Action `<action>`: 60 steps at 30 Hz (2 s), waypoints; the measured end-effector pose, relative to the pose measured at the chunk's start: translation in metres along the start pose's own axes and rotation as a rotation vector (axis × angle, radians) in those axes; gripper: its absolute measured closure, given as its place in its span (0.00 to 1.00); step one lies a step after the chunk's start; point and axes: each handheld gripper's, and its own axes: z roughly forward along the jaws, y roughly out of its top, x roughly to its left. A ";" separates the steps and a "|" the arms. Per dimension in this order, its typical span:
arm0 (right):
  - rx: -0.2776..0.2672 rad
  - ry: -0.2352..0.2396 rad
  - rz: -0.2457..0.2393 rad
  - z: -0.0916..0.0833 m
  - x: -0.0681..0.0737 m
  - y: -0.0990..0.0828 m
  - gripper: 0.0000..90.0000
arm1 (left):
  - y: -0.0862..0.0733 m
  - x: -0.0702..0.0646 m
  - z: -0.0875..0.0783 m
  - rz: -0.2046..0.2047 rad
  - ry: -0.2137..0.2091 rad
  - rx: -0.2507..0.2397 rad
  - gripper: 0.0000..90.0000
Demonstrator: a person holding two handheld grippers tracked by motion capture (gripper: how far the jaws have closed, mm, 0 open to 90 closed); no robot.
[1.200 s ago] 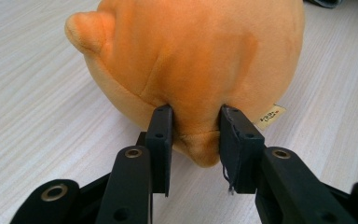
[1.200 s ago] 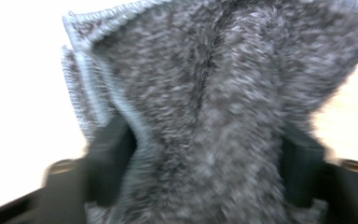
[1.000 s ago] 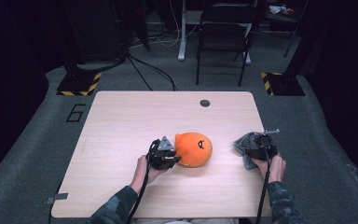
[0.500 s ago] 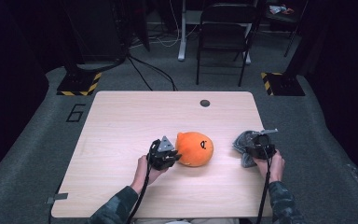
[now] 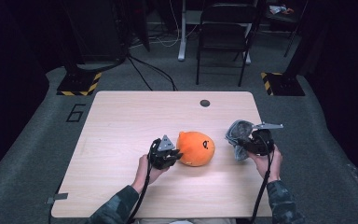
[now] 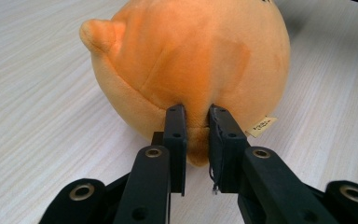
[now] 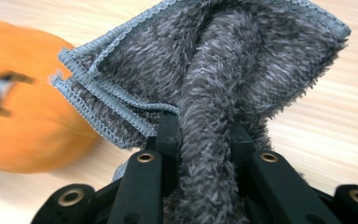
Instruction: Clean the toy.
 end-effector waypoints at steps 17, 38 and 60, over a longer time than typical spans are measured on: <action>0.003 0.148 -0.200 0.007 0.098 0.032 0.81 | 0.001 -0.001 0.000 0.006 -0.010 -0.040 0.87; 0.077 0.097 -0.205 0.041 0.104 0.031 0.81 | 0.000 -0.009 0.003 0.033 0.026 -0.051 0.90; 0.043 0.122 -0.264 0.040 0.134 0.039 0.80 | 0.004 -0.017 0.004 0.098 0.008 -0.097 0.92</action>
